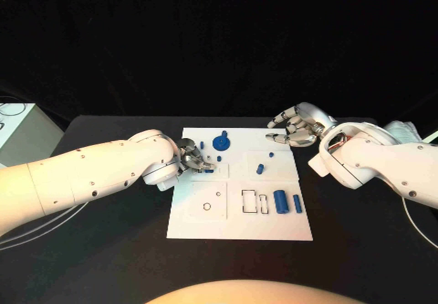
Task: Assemble the parts on the task board
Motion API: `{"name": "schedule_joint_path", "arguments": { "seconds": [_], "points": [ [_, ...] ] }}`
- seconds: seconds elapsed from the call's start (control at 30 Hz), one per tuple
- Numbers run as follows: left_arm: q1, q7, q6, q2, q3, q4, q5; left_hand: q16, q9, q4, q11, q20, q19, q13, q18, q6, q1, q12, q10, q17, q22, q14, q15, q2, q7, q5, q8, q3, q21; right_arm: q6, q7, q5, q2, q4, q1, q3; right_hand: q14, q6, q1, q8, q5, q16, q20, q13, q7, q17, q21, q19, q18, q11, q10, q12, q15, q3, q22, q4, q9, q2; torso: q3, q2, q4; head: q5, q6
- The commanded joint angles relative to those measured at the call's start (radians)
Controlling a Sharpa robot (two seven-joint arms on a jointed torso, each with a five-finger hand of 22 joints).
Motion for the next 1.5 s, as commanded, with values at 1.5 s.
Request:
{"name": "schedule_joint_path", "arguments": {
  "seconds": [1.5],
  "points": [
    [0.033, 0.031, 0.199, -0.019, 0.019, -0.006, 0.214, -0.001, 0.035, -0.161, -0.003, 0.005, -0.012, -0.027, 0.013, -0.039, 0.078, 0.001, -0.005, 0.170, -0.002, 0.065, 0.002, -0.004, -0.002, -0.019, 0.100, 0.499, -0.009, 0.020, 0.003, -0.019, 0.001, -0.006, -0.001, 0.000, 0.104, -0.007, -0.010, 0.005, 0.004, 0.004, 0.000, 0.157, -0.001, 0.263, -0.003, 0.087, 0.005, 0.002, -0.002, -0.002, -0.002, 0.001, 0.233, 0.005, 0.002, 0.003, 0.0025, -0.002, 0.0000, -0.009, 0.003]
  ]
}}
